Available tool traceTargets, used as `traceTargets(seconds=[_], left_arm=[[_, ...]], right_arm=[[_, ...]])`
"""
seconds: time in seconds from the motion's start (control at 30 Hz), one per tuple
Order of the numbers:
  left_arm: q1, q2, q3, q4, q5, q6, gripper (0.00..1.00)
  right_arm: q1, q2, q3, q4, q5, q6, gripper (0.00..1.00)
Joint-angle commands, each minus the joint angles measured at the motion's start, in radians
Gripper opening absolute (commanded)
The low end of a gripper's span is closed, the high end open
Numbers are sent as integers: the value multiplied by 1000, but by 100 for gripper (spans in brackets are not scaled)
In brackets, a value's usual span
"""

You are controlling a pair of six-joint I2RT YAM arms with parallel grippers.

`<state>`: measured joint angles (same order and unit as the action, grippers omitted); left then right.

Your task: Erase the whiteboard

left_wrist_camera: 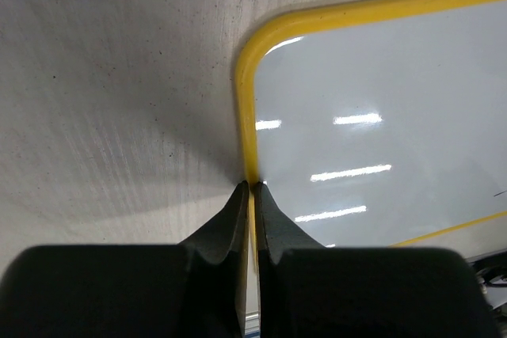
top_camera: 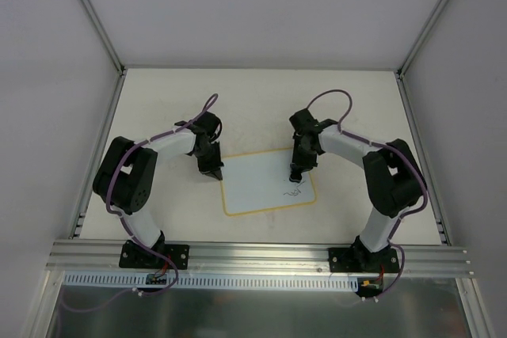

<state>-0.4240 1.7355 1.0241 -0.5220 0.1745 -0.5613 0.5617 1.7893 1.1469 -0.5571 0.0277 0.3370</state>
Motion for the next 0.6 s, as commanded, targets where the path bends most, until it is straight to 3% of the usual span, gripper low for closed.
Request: traceTargets(seconds=[0.0,0.2,0.57], left_arm=[[24,24,-24,-33,-81,21,0],[24,33,-4,-35,-66,20,0],[24,41,19,-35,-53,12,0]], right_arm=[[-95,-57,-99,-115,127,22,0],[-120,-82,-110,-93,115,20,0],[163,-73,-9,36,14,-93,0]])
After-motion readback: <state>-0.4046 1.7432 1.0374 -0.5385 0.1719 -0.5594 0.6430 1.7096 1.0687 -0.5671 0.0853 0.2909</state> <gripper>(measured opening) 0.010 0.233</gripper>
